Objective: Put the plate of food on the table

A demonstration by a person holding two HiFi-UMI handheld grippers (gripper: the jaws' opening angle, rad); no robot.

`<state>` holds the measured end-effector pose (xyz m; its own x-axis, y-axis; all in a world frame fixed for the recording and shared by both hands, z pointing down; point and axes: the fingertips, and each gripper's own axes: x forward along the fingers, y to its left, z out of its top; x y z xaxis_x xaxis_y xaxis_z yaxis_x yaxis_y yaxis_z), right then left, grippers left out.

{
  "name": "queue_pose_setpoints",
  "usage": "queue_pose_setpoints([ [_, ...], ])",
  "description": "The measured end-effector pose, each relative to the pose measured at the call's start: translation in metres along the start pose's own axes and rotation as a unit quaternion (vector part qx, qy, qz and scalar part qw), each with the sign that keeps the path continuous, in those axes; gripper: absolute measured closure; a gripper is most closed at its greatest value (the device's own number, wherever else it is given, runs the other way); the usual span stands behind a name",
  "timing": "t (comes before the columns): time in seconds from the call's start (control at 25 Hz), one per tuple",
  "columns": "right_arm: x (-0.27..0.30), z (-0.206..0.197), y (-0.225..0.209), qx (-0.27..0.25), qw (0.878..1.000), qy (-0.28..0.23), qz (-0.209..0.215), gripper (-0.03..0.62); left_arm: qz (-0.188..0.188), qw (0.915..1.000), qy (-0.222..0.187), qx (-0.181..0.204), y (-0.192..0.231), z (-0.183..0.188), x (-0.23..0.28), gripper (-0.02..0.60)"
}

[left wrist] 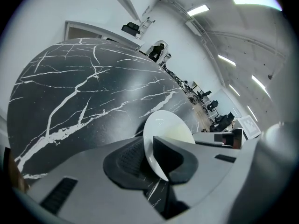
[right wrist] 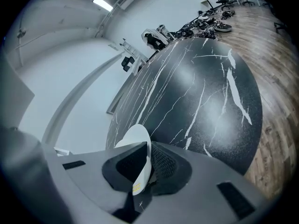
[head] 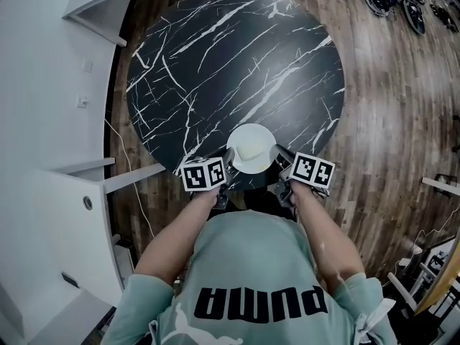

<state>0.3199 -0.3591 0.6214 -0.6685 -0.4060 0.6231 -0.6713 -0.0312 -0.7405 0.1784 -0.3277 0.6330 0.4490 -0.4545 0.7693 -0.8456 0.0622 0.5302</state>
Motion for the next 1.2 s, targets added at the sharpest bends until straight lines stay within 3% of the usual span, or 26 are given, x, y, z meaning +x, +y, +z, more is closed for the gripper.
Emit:
queue_pose_setpoints([
  [0.56,0.013,0.005,-0.010,-0.017,1.000,0.011,-0.011,0.563,0.021,0.9995,0.004,0.025,0.006,0.001,0.015,0.522],
  [0.96,0.017,0.006,-0.012,-0.043,0.999,0.006,-0.023,0.563,0.042,0.9953,-0.003,0.087,0.004,0.007,0.016,0.512],
  [1.2,0.015,0.005,-0.012,-0.055,0.998,0.007,-0.029,0.563,0.056,0.9934,-0.021,0.097,0.007,0.011,0.009,0.512],
])
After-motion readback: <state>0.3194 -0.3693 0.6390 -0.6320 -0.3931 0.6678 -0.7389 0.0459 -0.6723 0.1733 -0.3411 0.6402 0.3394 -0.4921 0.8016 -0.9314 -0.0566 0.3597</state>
